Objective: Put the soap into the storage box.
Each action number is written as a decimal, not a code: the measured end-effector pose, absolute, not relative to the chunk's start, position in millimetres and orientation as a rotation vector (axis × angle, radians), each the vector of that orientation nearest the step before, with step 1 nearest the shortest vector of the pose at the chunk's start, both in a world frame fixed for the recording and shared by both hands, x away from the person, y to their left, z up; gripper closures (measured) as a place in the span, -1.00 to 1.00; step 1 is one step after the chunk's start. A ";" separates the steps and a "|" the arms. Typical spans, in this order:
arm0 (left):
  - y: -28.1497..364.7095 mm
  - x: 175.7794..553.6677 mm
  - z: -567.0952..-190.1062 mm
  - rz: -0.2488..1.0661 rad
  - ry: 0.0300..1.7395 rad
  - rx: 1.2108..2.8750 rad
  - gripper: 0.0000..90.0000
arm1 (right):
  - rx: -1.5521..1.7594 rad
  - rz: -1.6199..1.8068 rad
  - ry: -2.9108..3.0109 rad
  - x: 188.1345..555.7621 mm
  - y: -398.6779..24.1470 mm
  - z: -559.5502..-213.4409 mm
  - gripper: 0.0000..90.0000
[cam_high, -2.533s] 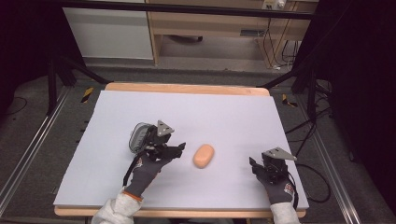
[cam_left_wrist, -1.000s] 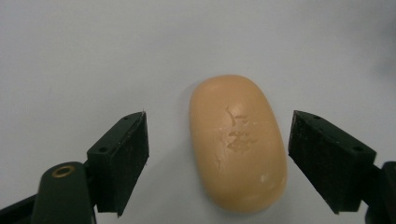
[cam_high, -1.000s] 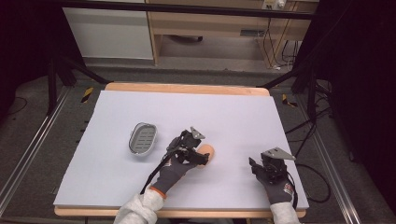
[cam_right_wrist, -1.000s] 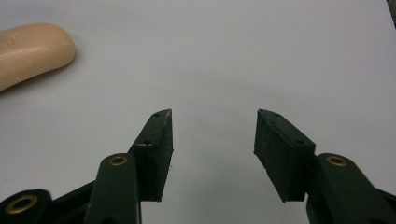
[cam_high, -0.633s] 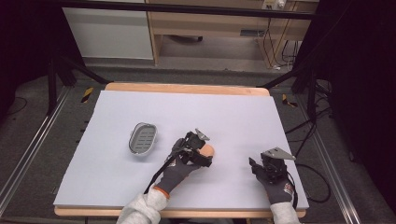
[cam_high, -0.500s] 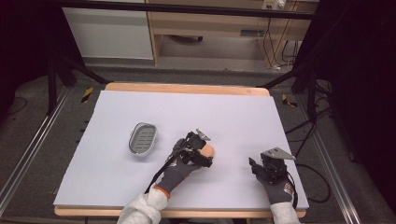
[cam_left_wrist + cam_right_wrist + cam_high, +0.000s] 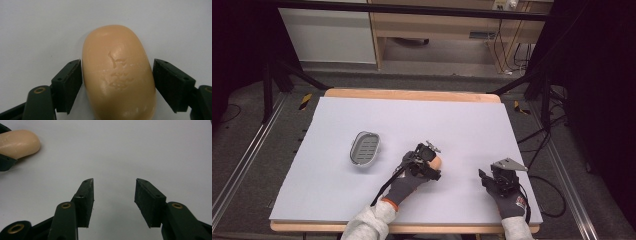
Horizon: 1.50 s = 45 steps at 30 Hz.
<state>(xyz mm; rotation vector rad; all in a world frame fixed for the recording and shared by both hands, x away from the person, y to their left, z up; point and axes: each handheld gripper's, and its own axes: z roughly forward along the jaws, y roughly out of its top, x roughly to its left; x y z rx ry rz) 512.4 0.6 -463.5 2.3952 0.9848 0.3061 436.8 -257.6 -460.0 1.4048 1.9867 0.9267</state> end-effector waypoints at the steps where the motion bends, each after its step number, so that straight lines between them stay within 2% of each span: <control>1: 0.7 512.7 -463.7 0.305 0.989 2.395 -0.44 | 1.406 0.925 1.986 436.8 -257.8 -460.0 0.11; 31: -2.8 515.8 -462.0 0.299 1.047 2.410 -0.32 | 1.391 0.916 1.997 437.9 -259.3 -461.4 0.12; 45: 10.4 505.7 -443.0 0.315 1.012 2.381 -0.31 | 1.402 0.928 1.991 437.2 -259.4 -460.5 0.13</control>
